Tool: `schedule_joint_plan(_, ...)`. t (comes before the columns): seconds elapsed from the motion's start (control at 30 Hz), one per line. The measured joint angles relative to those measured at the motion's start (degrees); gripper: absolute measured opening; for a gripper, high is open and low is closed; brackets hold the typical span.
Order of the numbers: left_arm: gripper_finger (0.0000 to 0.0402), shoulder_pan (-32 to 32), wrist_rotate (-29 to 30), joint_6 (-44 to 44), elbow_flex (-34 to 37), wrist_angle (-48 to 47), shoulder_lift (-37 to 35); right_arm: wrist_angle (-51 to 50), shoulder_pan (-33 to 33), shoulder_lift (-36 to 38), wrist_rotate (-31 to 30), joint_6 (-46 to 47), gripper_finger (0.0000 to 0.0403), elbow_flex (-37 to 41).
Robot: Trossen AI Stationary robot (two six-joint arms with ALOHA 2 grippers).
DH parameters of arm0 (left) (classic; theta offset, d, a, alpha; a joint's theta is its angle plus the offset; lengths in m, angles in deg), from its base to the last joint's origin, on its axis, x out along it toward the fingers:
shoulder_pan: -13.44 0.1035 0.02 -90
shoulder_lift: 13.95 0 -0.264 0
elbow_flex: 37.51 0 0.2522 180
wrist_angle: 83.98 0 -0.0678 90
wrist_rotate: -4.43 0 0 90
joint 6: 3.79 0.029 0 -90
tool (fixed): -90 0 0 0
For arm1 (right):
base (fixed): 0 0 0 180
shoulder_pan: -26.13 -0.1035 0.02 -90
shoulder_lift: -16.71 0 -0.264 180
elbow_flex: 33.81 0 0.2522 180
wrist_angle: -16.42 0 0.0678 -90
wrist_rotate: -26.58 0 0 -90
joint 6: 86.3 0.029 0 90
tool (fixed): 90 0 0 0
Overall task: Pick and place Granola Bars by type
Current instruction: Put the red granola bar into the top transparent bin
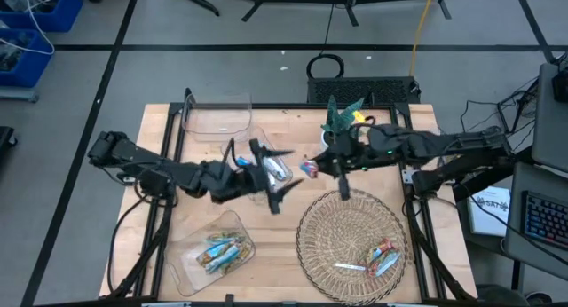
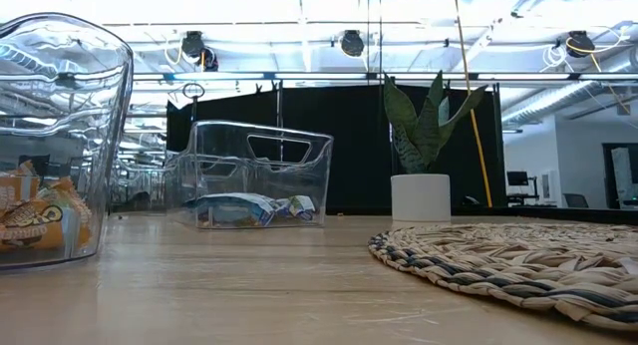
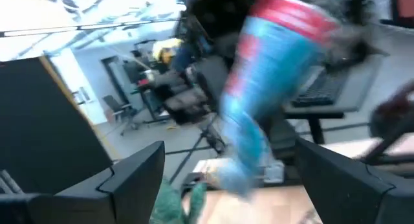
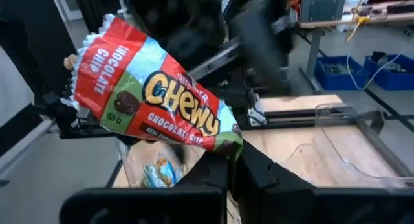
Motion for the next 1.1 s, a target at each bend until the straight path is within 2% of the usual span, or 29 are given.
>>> schedule_joint_plan(0.27, 0.0344, 1.02, -2.23, -3.96, -1.51, 0.42, -0.07, 3.56, 0.16, -5.40, 0.16, 0.14, 0.0000, 0.04)
schedule_joint_plan(0.37, 0.0331, 1.23, -3.48, -6.88, -1.53, 0.11, -0.07, 5.00, 0.17, -6.68, 0.18, -0.23, 0.0000, 0.09)
schedule_joint_plan(0.43, 0.0308, 1.23, -5.25, -8.88, -1.60, -0.78, -0.07, 6.14, 0.17, -7.17, 0.17, -0.39, 0.0000, 0.11)
schedule_joint_plan(0.53, 0.0250, 1.19, -6.83, -11.84, -1.60, -3.01, -0.07, 6.82, 0.22, -7.23, 0.16, -0.44, 0.0000, 0.11)
schedule_joint_plan(0.63, 0.0161, 1.21, -6.84, -14.94, -1.60, -4.20, -0.07, 7.30, 0.22, -7.23, 0.18, -0.46, 0.0010, 0.11)
schedule_joint_plan(0.73, 0.0045, 1.27, -6.34, -15.90, -1.60, -3.06, -0.07, 7.30, 0.22, -7.04, 0.31, -0.85, 0.0029, 0.11)
schedule_joint_plan(0.77, 0.0027, 1.27, -6.19, -15.79, -1.60, -2.51, -0.07, 7.48, 0.22, -7.01, 0.28, -0.93, 0.0036, 0.11)
schedule_joint_plan(0.93, 0.0015, 1.26, -1.04, -13.95, -2.63, -0.36, -0.28, 4.15, 0.28, -5.07, 0.38, -3.90, 0.0080, 0.09)
schedule_joint_plan(1.1, 0.0014, 2.81, 0.61, -14.50, -8.29, -11.70, -2.03, -7.59, 0.24, 2.70, -3.86, -6.81, 0.0142, 0.11)
